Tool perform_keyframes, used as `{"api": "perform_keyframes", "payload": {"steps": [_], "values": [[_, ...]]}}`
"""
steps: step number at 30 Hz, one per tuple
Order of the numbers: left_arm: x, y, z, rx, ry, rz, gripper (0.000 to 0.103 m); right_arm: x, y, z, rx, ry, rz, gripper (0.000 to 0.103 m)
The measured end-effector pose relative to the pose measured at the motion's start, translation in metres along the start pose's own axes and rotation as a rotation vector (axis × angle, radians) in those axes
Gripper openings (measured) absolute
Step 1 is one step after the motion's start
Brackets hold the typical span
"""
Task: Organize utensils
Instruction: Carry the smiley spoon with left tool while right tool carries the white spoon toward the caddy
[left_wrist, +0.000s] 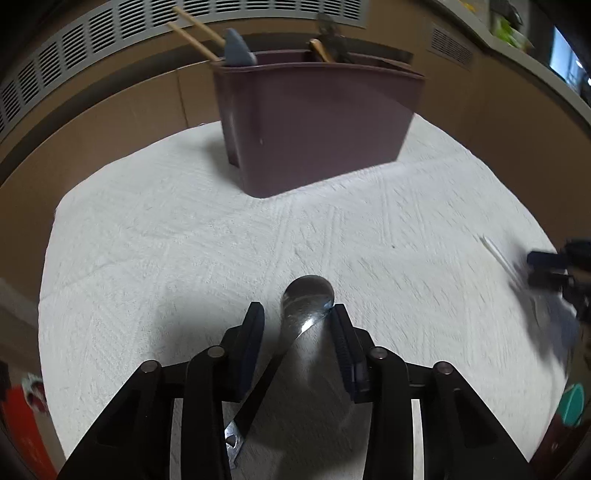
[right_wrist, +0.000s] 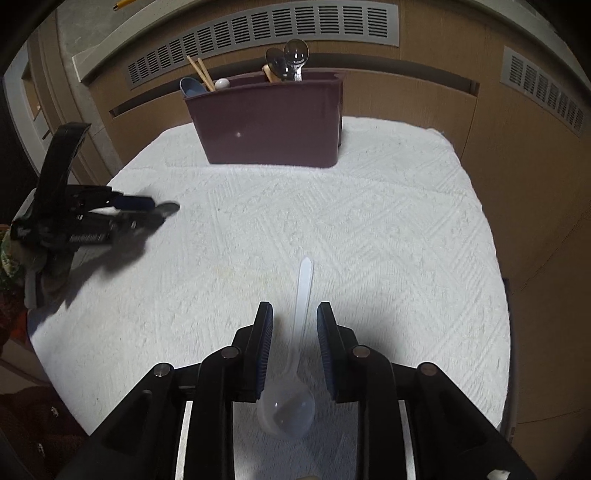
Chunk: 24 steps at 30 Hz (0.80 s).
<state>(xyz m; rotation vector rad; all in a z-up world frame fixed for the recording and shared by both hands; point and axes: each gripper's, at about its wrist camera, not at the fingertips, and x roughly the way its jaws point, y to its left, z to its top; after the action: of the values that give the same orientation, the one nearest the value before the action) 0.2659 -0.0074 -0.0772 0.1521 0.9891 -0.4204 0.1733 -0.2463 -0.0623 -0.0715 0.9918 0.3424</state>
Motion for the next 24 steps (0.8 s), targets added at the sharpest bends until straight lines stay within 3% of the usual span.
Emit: {"api": "perform_keyframes", "payload": {"steps": [7, 8, 9, 10, 11, 13, 16, 20, 24], "values": [[0.004, -0.013, 0.006, 0.036, 0.068, 0.01, 0.038, 0.035, 0.007, 0.023, -0.002, 0.049, -0.079, 0.024], [0.007, -0.012, 0.01, 0.032, 0.094, 0.001, 0.038, 0.037, 0.013, 0.027, -0.043, 0.064, -0.103, 0.018], [0.011, -0.013, 0.014, 0.032, 0.113, -0.002, 0.038, 0.037, 0.017, 0.029, -0.059, 0.075, -0.093, 0.01], [0.011, -0.013, 0.016, 0.037, 0.132, -0.001, 0.037, 0.036, 0.017, 0.031, -0.05, 0.075, -0.064, 0.01], [0.01, -0.014, 0.016, 0.045, 0.136, 0.012, 0.031, 0.032, 0.018, 0.033, -0.038, 0.062, -0.04, 0.01], [0.006, -0.019, 0.014, 0.054, 0.123, 0.031, 0.023, 0.02, 0.02, 0.037, -0.033, 0.007, -0.03, 0.01], [-0.008, -0.022, 0.008, 0.028, 0.041, 0.041, 0.007, 0.001, 0.021, 0.042, 0.002, -0.089, 0.024, 0.01], [-0.023, -0.026, 0.005, -0.022, -0.038, 0.007, 0.007, -0.009, 0.027, 0.048, -0.006, -0.144, 0.017, 0.01], [-0.026, -0.025, 0.003, -0.031, -0.048, -0.014, 0.006, -0.007, 0.028, 0.049, 0.004, -0.135, 0.02, 0.01]]}}
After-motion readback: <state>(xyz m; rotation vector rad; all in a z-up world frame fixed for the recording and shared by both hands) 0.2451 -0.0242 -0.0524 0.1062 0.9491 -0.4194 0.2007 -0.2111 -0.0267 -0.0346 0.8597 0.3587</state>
